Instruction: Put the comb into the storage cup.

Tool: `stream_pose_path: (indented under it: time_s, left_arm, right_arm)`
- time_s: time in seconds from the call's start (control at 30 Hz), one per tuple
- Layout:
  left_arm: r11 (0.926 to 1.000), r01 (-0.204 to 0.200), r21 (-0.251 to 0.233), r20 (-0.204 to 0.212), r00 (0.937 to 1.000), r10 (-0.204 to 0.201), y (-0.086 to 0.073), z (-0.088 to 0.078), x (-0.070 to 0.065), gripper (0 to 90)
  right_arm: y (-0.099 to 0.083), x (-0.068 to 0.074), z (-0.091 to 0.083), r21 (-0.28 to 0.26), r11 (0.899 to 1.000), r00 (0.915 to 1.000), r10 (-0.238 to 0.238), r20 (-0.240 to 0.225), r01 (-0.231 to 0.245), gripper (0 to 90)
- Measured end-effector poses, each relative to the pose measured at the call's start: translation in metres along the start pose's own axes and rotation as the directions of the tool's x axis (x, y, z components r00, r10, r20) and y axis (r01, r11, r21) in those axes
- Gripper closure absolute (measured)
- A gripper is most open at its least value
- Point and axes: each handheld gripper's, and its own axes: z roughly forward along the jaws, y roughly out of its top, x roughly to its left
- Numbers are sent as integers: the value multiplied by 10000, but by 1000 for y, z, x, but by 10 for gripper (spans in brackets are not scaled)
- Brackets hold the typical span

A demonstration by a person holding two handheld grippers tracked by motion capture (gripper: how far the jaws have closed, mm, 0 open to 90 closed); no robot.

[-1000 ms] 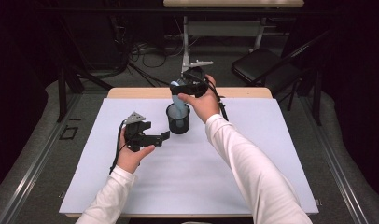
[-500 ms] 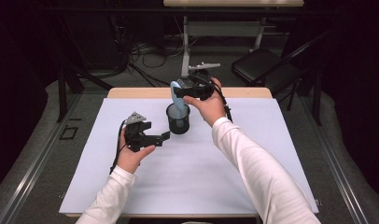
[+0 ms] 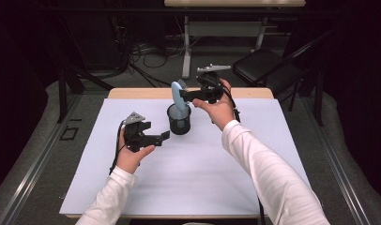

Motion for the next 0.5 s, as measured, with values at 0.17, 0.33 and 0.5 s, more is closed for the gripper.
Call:
stream_pose_path:
  time_s: [0.17,0.33,0.5]
  left_arm:
    - [10000,-15,-31,18,10000,15,1,-2,0,41]
    - [10000,3,-75,33,10000,-3,3,-4,0,40]
    - [9999,21,-101,64,10000,-20,4,-5,2,40]
  right_arm:
    - [-2,0,-6,159,9996,9997,-228,-28,228,0]
    - [-5,-1,-11,243,9993,9996,-280,86,278,0]
    - [-11,-5,-13,344,9992,9996,-222,150,217,0]
